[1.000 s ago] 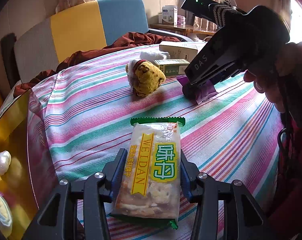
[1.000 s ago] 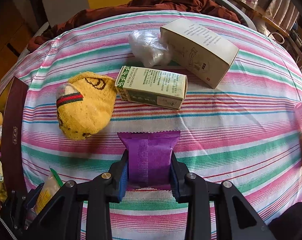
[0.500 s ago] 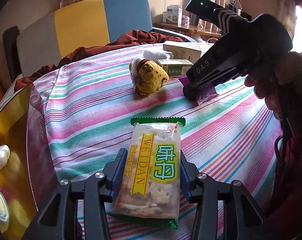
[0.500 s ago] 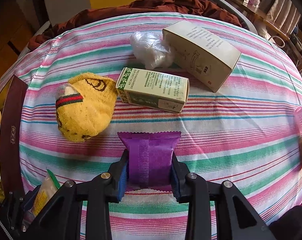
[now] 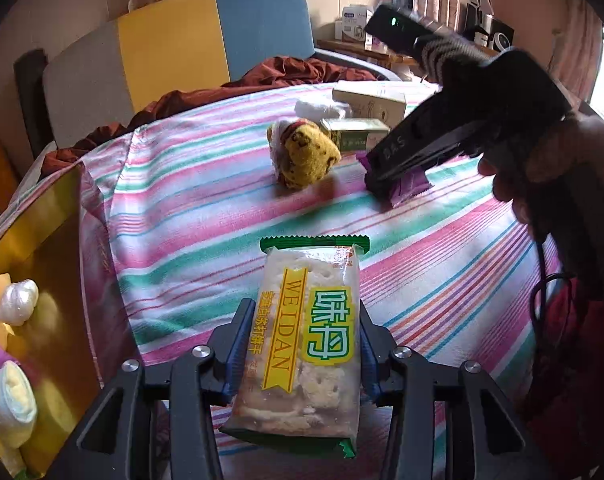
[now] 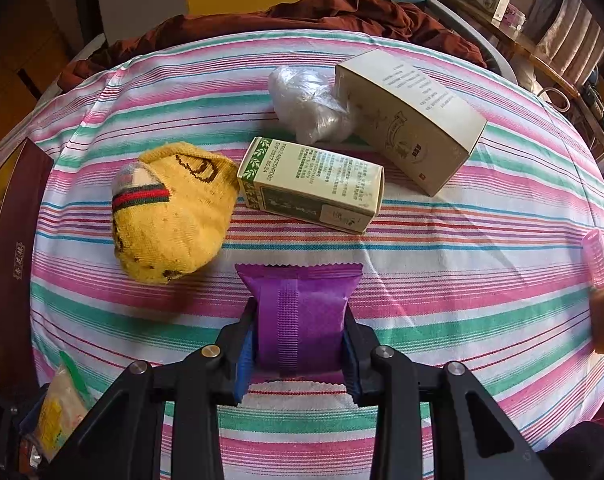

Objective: Organize objects
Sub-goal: 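Carry the WEIDAN packet into the gold tray and open the left tool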

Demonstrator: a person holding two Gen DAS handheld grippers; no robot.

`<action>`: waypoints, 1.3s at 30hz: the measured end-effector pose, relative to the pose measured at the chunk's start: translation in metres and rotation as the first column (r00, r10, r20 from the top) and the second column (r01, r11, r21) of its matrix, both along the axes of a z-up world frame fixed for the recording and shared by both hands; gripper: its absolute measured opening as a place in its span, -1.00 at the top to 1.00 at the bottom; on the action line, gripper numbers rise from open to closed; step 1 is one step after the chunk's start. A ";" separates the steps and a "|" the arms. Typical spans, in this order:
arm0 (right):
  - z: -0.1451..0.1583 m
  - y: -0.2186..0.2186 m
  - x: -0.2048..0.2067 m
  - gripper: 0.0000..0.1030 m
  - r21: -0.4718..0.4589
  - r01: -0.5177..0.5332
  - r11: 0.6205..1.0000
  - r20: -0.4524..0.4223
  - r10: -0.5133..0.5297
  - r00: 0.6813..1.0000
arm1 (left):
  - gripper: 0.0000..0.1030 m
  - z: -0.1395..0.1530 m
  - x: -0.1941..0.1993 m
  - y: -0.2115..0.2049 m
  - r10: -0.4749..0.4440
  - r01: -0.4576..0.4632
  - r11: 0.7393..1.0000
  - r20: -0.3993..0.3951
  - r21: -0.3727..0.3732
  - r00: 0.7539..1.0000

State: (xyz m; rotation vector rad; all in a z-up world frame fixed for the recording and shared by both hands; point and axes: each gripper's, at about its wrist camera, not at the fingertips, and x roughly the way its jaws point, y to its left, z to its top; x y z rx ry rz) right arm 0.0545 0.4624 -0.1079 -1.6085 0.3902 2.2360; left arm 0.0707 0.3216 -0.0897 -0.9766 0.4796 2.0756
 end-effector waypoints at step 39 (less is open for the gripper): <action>0.002 -0.015 -0.006 0.32 0.066 -0.030 0.997 0.015 0.029 0.999 | 0.09 0.057 -0.107 -0.162 0.429 -0.443 0.887 0.119 0.134 0.895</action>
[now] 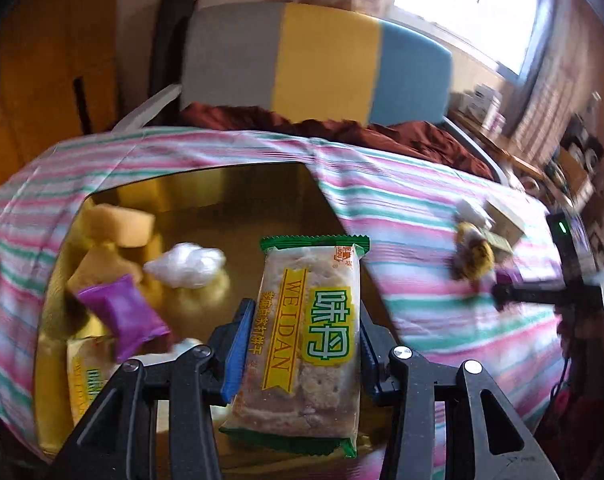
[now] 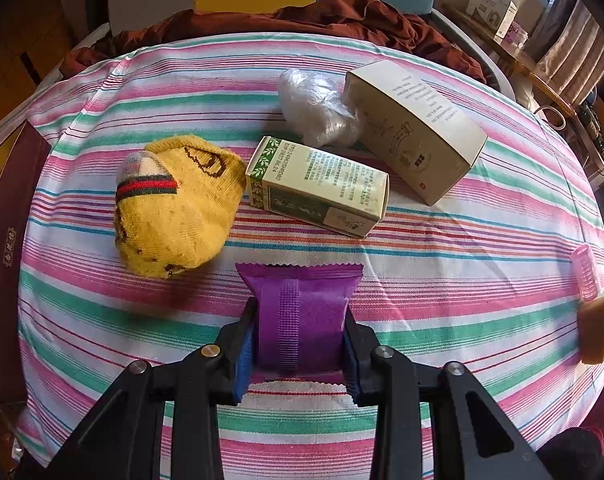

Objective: Organize objects
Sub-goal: 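Carry the WEIDAN packet into the gold tray and open the left tool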

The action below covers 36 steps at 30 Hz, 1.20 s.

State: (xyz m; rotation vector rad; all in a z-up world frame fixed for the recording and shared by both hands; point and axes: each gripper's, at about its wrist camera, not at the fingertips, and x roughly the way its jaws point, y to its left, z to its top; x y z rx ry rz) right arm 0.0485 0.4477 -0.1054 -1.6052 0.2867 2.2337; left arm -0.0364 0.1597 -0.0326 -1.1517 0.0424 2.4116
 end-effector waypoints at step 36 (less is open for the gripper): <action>0.005 0.003 -0.002 0.32 0.033 -0.021 0.999 0.003 0.021 1.000 | -0.20 -0.022 -0.081 -0.087 0.289 -0.292 0.956 0.107 0.012 0.951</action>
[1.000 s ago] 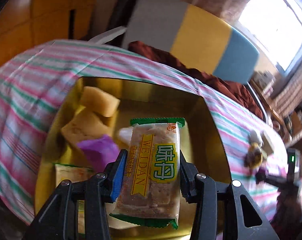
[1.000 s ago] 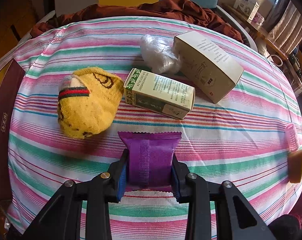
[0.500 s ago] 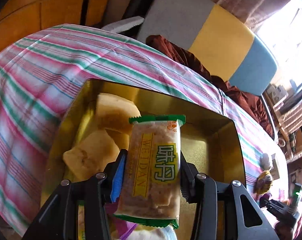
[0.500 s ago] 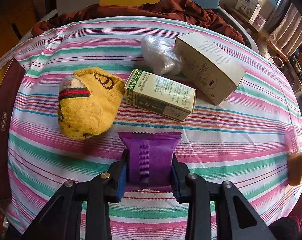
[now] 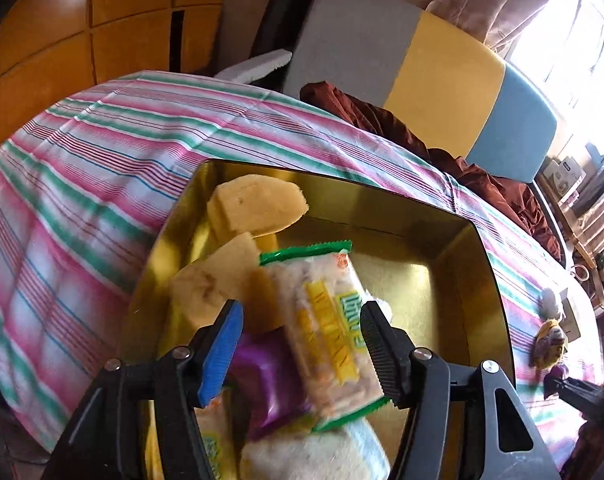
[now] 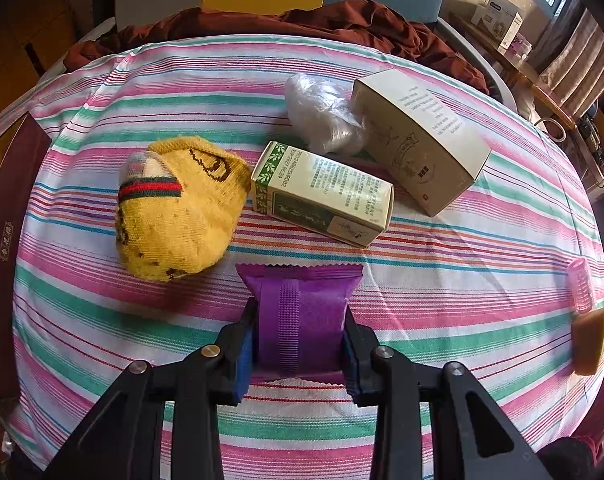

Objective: Organize objects
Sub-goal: 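Carry the WEIDAN packet into the gold tray and open the left tool, then carry the purple packet into the gold tray and open the right tool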

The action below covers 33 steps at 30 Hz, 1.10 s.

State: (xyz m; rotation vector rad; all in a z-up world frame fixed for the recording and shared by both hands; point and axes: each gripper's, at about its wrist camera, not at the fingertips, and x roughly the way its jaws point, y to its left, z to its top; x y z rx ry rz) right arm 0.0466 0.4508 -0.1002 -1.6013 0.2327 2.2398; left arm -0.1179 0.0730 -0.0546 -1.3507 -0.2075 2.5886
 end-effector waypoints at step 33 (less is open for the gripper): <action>0.079 -0.168 -0.002 0.34 -0.115 -0.372 0.921 -0.182 0.349 0.919 | -0.27 0.022 0.085 -0.019 -0.087 0.070 0.992 -0.167 -0.104 0.982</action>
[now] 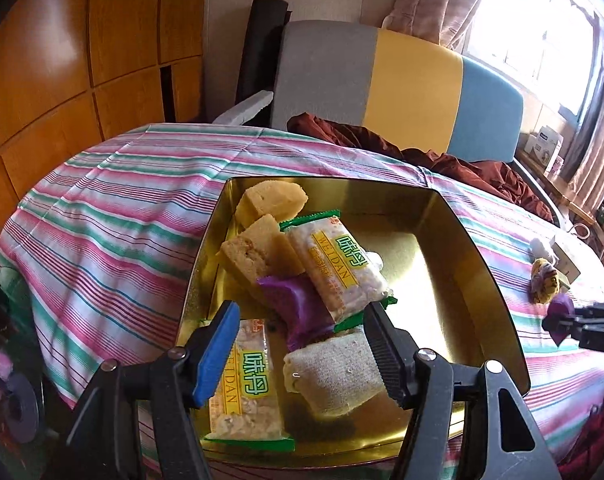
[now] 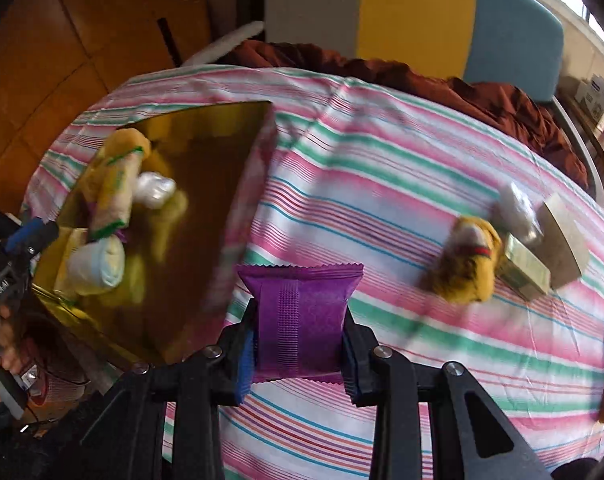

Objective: Organize objects
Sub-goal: 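Carry the purple packet into the gold tray and open the right tool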

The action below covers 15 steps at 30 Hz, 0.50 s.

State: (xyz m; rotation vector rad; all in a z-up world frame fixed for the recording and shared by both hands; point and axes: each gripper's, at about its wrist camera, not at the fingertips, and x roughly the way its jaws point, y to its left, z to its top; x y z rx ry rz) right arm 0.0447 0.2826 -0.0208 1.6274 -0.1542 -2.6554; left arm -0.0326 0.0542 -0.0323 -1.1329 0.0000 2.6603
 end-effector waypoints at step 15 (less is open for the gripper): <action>-0.051 -0.091 -0.115 0.31 0.033 -0.121 0.992 0.085 0.118 0.989 | -0.41 -0.001 0.004 -0.018 0.021 -0.021 1.000 -0.001 0.011 1.000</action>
